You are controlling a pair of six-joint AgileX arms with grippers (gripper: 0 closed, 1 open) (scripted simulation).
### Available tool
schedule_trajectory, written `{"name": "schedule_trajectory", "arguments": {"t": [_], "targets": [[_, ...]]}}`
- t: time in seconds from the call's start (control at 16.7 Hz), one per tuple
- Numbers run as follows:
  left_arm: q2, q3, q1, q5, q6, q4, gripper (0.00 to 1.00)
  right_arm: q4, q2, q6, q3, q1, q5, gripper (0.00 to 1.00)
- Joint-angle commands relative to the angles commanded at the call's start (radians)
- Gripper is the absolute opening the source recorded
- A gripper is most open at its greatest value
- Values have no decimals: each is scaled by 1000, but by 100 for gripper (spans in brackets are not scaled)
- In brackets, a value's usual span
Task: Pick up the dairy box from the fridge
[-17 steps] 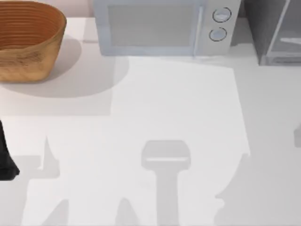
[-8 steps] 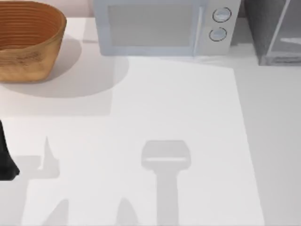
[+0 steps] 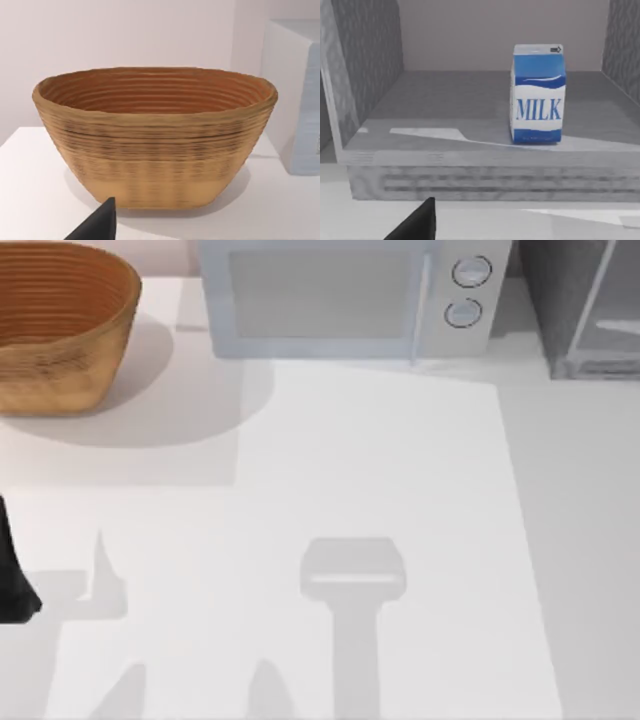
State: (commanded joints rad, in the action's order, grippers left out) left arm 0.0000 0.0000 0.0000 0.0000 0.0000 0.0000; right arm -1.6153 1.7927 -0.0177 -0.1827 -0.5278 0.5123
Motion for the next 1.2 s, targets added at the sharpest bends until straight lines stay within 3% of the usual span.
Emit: {"name": "schedule_trajectory", "arguments": {"t": [0.24, 0.84, 1.2], "targets": [[0, 0, 0, 0, 0, 0, 100, 24, 82, 5, -113, 47, -19, 100], [0, 0, 0, 0, 0, 0, 100, 236, 467, 15, -712, 192, -208, 100], [0, 0, 0, 0, 0, 0, 100, 262, 504, 16, -766, 210, -233, 100]]}}
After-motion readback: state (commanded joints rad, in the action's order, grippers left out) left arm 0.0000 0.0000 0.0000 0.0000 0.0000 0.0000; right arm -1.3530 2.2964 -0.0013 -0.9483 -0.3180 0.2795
